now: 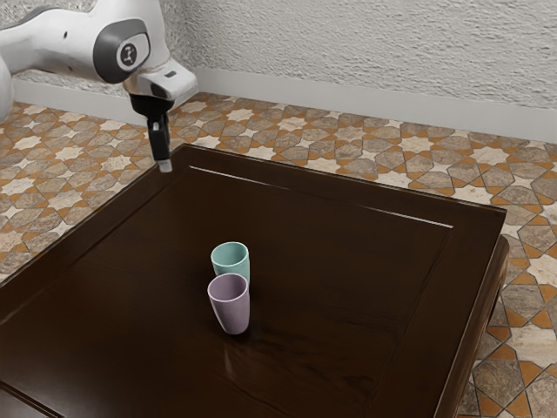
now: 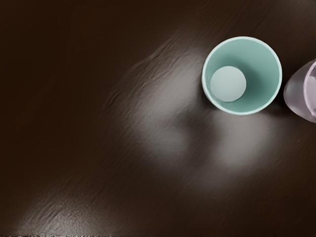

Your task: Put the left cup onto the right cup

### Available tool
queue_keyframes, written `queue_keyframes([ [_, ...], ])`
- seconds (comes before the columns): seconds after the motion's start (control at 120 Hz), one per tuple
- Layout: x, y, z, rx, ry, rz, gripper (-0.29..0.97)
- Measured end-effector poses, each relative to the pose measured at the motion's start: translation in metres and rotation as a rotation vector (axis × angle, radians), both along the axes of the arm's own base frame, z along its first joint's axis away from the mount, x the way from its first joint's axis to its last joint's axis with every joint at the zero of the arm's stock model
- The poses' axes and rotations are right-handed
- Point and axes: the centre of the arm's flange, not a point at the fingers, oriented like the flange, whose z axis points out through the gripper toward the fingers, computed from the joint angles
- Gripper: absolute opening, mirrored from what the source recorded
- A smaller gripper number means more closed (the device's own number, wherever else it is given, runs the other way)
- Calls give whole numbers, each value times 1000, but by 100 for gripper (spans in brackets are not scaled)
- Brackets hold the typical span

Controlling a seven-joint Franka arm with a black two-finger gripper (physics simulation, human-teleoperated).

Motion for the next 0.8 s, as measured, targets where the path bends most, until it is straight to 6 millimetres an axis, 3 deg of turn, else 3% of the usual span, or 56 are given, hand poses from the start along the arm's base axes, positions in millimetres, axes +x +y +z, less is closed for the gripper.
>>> queue_keyframes([
  [0.1,1,-2,-6,0,19,-7,68],
  [0.458,49,-58,-97,28,104,-119,68],
  [0.642,61,-89,-144,40,136,-180,68],
  [0.8,71,-102,-184,45,156,-210,68],
])
